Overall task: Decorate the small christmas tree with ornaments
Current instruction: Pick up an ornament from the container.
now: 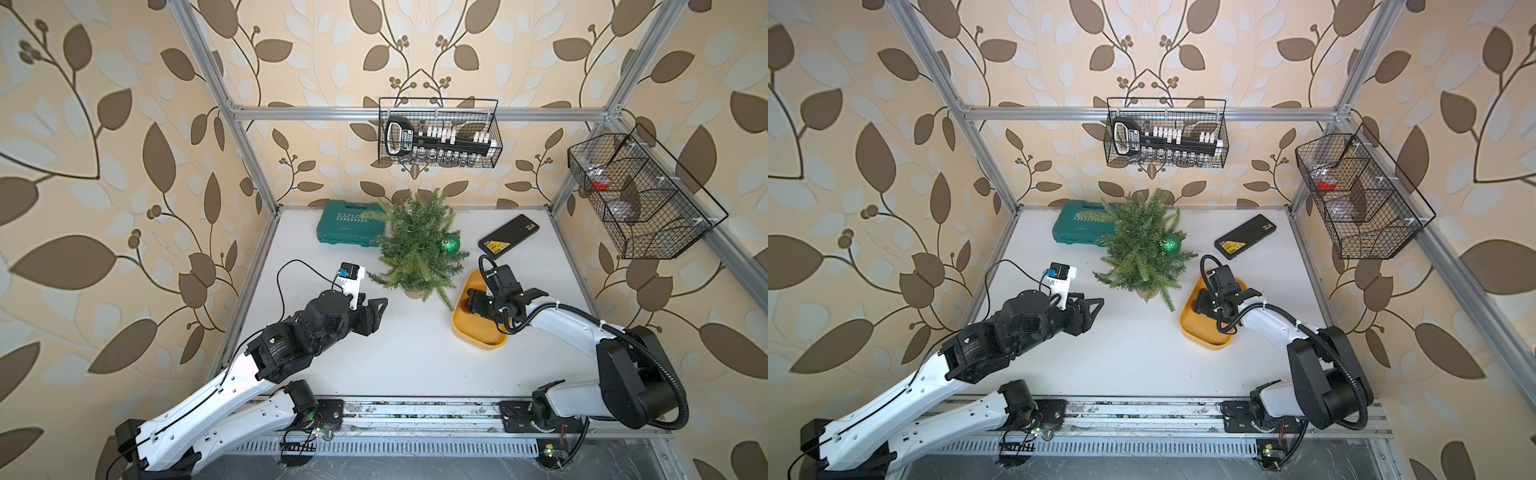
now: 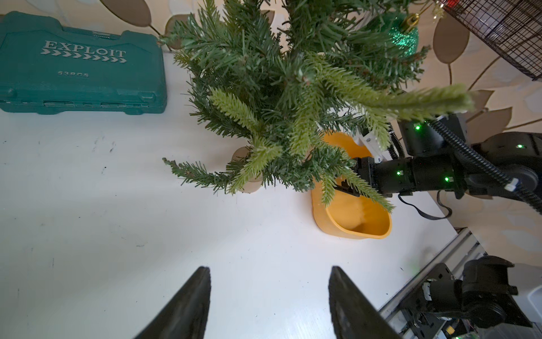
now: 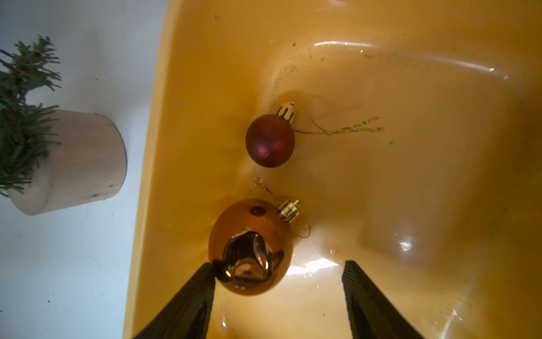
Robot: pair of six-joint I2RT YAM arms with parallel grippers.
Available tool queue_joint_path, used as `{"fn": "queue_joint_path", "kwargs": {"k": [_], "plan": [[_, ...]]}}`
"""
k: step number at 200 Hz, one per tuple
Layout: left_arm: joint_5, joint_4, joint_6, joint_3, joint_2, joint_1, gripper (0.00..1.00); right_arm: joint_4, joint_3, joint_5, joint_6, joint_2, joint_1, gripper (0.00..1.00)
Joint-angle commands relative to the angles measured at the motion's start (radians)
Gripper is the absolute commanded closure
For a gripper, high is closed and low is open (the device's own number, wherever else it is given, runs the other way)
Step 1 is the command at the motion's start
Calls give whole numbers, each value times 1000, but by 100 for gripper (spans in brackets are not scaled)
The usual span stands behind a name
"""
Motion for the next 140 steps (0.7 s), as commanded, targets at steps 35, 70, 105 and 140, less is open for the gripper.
{"fn": "queue_joint_path", "kwargs": {"k": [35,70,105,140], "plan": [[-22,10,-30,-19,-6,-5,35,-68,55,225,-18,30,9,35],[-25,17,-27,-22,-6,-6,35,-88,86,271,-38,39,11,34],[-23,18,-27,-16,6,-6,35,-87,115,278,-31,69,30,31],[-24,18,-27,-14,9,-6,35,-84,146,311,-22,127,52,33]]}}
